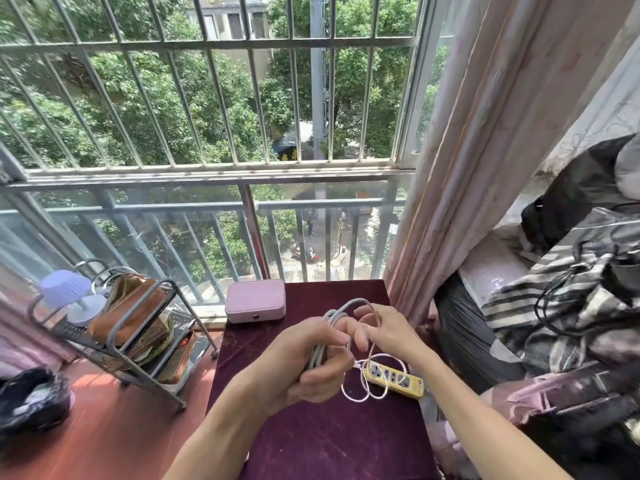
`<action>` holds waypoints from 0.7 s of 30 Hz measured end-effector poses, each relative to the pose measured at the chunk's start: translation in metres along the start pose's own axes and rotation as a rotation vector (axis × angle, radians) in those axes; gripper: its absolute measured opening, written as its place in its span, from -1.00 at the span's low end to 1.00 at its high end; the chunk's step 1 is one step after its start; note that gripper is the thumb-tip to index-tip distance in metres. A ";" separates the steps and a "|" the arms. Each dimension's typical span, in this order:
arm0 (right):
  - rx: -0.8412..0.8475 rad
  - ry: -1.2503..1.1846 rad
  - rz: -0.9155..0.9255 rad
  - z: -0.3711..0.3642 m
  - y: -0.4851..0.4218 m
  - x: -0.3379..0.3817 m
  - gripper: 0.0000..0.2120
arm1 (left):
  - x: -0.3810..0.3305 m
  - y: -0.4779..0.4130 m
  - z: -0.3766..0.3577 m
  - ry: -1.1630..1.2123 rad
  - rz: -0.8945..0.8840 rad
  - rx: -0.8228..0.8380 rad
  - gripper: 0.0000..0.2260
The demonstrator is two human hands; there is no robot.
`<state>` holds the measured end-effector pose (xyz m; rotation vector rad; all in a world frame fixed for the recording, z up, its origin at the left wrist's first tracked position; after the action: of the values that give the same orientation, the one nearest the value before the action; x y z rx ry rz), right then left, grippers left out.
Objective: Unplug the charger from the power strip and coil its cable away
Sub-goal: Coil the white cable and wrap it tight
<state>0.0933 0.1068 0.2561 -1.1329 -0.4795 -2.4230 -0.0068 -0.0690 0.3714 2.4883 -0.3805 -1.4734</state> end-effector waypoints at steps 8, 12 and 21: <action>-0.104 -0.324 0.377 0.010 0.047 0.073 -0.71 | -0.009 -0.007 -0.005 0.309 -0.013 0.050 -0.80; -0.085 -0.419 0.323 -0.004 0.048 0.068 -0.54 | -0.009 -0.011 -0.009 0.375 0.002 0.074 -0.76; -0.245 -0.571 0.257 -0.019 0.057 0.054 -0.77 | -0.018 -0.016 -0.015 0.326 -0.079 0.016 -0.71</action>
<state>0.0783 0.0372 0.2944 -1.8783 -0.1829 -1.9532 -0.0001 -0.0476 0.3879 2.7208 -0.2368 -1.0638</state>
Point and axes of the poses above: each hand's wrist, its own y-axis away from the middle knuckle, its own z-axis out of the back of the hand, x = y × z, the point moved 4 cm from there along -y, towards the middle knuckle, and after that the axes turned 11 degrees about -x, right-handed, at the moved point
